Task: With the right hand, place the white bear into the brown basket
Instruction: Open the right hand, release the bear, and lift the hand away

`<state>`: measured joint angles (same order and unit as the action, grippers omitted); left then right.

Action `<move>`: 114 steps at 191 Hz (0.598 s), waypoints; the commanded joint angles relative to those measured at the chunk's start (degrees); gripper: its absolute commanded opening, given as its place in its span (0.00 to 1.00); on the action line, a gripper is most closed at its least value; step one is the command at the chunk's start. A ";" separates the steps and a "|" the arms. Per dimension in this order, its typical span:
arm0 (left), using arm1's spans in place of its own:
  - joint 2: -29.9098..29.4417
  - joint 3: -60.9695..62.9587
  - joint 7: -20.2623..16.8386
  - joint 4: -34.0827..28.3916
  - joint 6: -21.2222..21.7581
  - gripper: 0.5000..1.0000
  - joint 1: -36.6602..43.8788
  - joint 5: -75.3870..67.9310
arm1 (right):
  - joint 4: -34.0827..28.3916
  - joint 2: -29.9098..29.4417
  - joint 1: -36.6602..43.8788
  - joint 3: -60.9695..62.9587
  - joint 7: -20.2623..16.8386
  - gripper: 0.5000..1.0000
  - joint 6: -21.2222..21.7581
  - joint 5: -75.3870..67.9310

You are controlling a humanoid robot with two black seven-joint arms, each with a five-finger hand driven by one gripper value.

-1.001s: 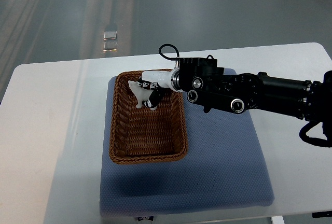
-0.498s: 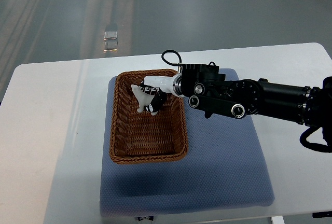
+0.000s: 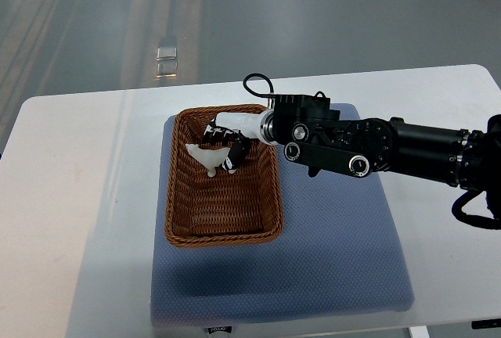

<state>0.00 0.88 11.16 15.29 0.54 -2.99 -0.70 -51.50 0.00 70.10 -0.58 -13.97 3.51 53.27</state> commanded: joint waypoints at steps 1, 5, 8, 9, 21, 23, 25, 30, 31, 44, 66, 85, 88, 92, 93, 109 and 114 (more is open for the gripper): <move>0.00 0.00 0.00 0.00 -0.01 1.00 0.00 0.00 | -0.09 0.00 0.39 0.49 0.00 0.66 0.00 -0.18; 0.00 0.00 0.00 0.00 0.08 1.00 0.00 0.00 | -0.09 0.00 0.39 0.66 0.00 0.67 0.00 -0.27; 0.00 0.00 0.00 0.00 -0.01 1.00 0.00 0.00 | -0.09 0.00 0.39 0.84 0.00 0.68 0.00 -0.36; 0.00 0.00 0.00 0.00 0.08 1.00 0.00 0.00 | -0.09 0.00 0.47 1.01 0.00 0.70 0.00 -0.36; 0.00 0.00 0.00 0.00 0.08 1.00 0.00 0.00 | -0.09 0.00 0.56 2.86 0.00 0.72 0.00 -0.71; 0.00 0.00 0.00 0.00 0.08 1.00 0.00 0.00 | -0.09 0.00 0.56 2.86 0.00 0.72 0.00 -0.71; 0.00 0.00 0.00 0.00 0.08 1.00 0.00 0.00 | -0.09 0.00 0.56 3.30 0.00 0.72 0.00 -0.71; 0.00 0.00 0.00 0.00 0.08 1.00 0.00 0.00 | -0.18 0.00 0.74 4.61 0.00 0.72 0.09 -0.80; 0.00 0.00 0.00 0.00 0.08 1.00 0.00 0.00 | -0.18 0.00 0.74 4.62 0.00 0.72 0.09 -0.80; 0.00 0.00 0.00 0.00 0.08 1.00 0.00 0.00 | -0.18 0.00 2.06 7.87 0.00 0.73 0.09 -1.15; 0.00 0.00 0.00 0.00 -0.01 1.00 0.00 0.00 | -0.35 1.49 1.71 14.37 0.09 0.81 0.09 -1.33; 0.00 0.00 0.00 0.00 -0.01 1.00 0.00 0.00 | -0.35 3.52 -0.84 22.55 0.09 0.83 -0.09 -1.50; 0.00 0.00 0.00 0.09 -0.01 1.00 0.00 0.00 | -0.35 3.87 -1.98 24.56 0.09 0.83 -0.09 -1.77; 0.00 0.00 0.00 0.09 -0.01 1.00 0.00 0.00 | -0.35 4.13 -2.60 25.71 0.09 0.83 -0.09 -1.85; 0.00 0.00 0.00 0.09 -0.01 1.00 0.00 0.00 | -0.27 4.31 -3.12 26.84 0.09 0.83 0.00 -2.03; 0.00 0.09 0.00 0.09 -0.01 1.00 0.00 -0.09 | -0.27 5.54 -7.69 36.86 -0.09 0.83 0.09 -2.47; 0.00 0.09 0.00 0.09 -0.01 1.00 0.00 -0.09 | -0.27 5.45 -8.75 39.15 -0.09 0.84 0.09 -2.47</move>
<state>0.00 0.88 11.16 15.36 0.54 -2.98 -0.70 -51.83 4.46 66.32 27.70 -13.89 3.52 51.23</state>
